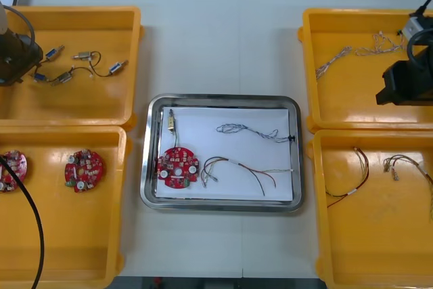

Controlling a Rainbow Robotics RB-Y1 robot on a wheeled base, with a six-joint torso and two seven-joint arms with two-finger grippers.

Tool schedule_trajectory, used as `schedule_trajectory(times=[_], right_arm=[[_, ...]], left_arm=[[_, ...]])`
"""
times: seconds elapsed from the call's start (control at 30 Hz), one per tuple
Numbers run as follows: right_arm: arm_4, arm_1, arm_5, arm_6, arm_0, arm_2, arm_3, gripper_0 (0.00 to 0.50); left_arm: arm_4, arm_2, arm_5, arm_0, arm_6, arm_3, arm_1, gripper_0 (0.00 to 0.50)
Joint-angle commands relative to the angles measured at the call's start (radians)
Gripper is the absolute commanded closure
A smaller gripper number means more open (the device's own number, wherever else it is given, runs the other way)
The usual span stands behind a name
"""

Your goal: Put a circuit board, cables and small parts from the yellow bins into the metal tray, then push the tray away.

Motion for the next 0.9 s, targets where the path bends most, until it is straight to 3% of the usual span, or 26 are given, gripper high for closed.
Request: schedule_trajectory(times=[0.03, 0.9], right_arm=[[-0.011, -0.055, 0.003, -0.027, 0.113, -0.124, -0.076, 0.0], [-0.005, -0.055, 0.003, -0.007, 0.288, -0.2, -0.086, 0.0]], left_arm=[[-0.019, 0.032, -0.008, -0.057, 0.083, 0.002, -0.024, 0.0], [-0.071, 0.069, -0.01, -0.058, 0.086, 0.017, -0.067, 0.0]])
